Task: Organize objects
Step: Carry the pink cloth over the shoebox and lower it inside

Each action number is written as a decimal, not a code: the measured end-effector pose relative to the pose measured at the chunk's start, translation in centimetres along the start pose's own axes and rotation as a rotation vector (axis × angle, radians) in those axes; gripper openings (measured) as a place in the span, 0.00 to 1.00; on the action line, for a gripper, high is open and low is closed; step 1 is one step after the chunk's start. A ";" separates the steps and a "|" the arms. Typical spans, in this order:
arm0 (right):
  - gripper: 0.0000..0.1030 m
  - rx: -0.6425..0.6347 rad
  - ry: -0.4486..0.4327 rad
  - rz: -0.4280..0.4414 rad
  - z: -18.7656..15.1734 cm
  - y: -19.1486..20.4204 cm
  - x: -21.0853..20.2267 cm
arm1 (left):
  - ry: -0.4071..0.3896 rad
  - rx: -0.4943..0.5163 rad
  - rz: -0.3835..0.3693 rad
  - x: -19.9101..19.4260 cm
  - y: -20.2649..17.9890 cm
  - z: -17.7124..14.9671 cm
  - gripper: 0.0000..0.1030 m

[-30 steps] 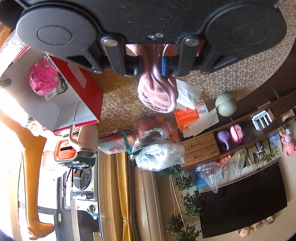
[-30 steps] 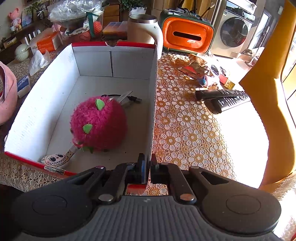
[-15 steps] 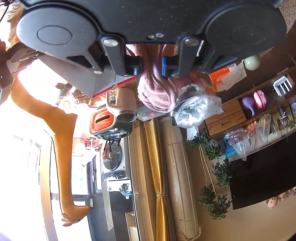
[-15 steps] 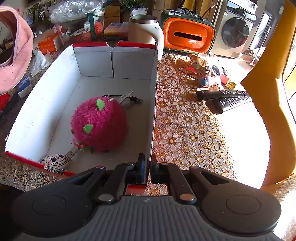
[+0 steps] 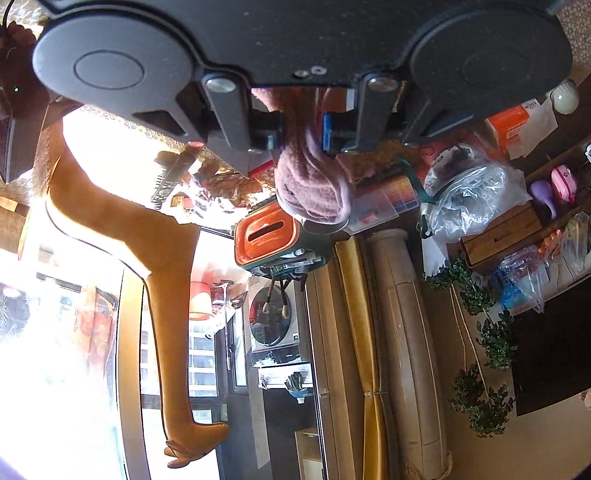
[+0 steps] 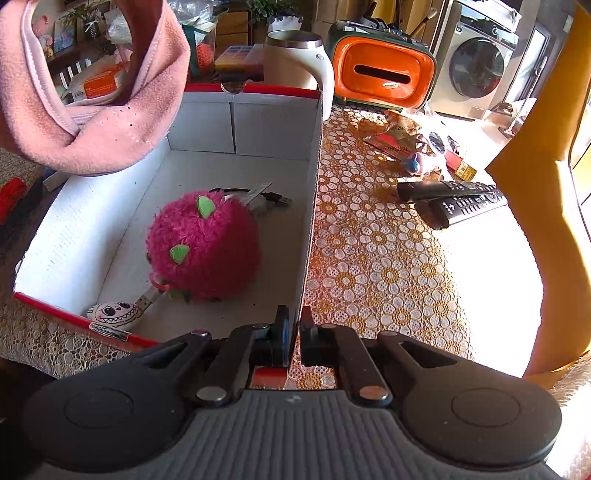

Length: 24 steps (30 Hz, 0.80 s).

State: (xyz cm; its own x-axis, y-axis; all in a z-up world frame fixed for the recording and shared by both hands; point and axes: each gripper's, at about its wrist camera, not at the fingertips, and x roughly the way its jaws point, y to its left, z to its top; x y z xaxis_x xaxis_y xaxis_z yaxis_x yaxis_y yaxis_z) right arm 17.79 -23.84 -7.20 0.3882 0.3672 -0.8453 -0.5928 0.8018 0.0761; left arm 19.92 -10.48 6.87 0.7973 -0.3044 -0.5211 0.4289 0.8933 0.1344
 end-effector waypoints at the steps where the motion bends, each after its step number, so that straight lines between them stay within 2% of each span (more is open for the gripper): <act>1: 0.05 0.001 0.000 0.005 0.0 -0.1 0.0 | 0.002 0.006 -0.003 0.5 -0.5 0.1 0.15; 9: 0.05 -0.006 0.000 0.020 -0.1 -0.3 0.1 | 0.051 0.014 -0.033 4.8 -3.0 -0.4 0.15; 14: 0.06 -0.008 0.000 0.031 -0.2 -0.5 0.1 | 0.117 0.017 -0.023 7.7 -3.4 -1.5 0.15; 19: 0.06 -0.019 -0.005 0.039 -0.4 -0.7 -0.1 | 0.198 -0.020 -0.023 10.4 -3.0 -2.8 0.15; 24: 0.06 -0.032 -0.004 0.048 -1.0 -1.0 -0.4 | 0.259 -0.002 -0.019 12.4 -3.2 -4.0 0.15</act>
State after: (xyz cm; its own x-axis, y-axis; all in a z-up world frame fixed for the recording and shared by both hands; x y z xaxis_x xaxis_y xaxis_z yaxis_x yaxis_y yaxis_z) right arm 17.51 -25.28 -7.45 0.3618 0.4067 -0.8389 -0.6332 0.7676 0.0991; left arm 26.77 -15.75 -3.39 0.6535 -0.2264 -0.7222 0.4418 0.8889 0.1211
